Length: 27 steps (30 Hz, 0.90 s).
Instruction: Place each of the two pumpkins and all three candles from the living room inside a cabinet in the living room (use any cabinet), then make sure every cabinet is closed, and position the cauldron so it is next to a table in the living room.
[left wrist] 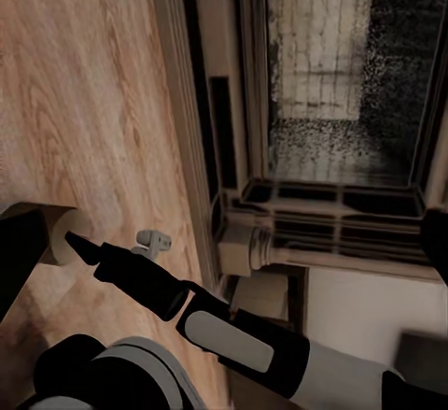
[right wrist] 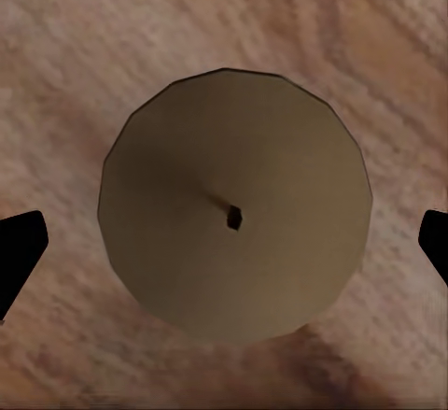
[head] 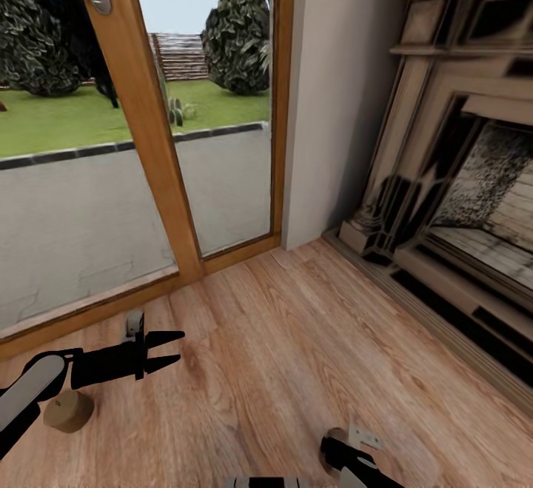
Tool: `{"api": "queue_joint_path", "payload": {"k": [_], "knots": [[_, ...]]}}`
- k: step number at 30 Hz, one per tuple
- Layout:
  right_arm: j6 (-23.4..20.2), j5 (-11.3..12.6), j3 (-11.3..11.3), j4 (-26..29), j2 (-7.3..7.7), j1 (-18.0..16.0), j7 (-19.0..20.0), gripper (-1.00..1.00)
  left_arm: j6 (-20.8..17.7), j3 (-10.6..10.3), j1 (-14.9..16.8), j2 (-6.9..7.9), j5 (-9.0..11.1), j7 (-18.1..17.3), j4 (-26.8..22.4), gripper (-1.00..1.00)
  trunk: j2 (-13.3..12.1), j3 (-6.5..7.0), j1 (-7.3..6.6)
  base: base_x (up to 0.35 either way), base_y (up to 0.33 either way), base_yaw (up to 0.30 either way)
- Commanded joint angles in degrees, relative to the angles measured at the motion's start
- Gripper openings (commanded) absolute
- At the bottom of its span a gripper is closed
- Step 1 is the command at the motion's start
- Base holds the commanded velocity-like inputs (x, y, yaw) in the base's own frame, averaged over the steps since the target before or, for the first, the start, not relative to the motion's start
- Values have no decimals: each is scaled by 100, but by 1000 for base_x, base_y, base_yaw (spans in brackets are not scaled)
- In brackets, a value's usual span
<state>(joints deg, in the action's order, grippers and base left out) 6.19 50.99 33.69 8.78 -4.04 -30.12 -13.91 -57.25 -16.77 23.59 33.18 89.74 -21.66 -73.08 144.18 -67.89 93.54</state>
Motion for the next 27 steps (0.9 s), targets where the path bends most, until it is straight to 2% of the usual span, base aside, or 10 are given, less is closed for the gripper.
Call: {"api": "queue_joint_path", "payload": {"k": [1,12,27], "knots": [[22,56,50,1,0,-3,-24,100,-3,-11,5,5,-27,-48,4,100,4,-27,1,0,0,0],[22,52,50,1,0,-3,-24,100,-4,-11,5,12,-35,-48,4,100,18,-271,29,0,0,0],[22,53,50,1,0,-3,-24,100,-3,-11,5,13,-9,-48,4,100,18,-271,29,5,0,0]]}}
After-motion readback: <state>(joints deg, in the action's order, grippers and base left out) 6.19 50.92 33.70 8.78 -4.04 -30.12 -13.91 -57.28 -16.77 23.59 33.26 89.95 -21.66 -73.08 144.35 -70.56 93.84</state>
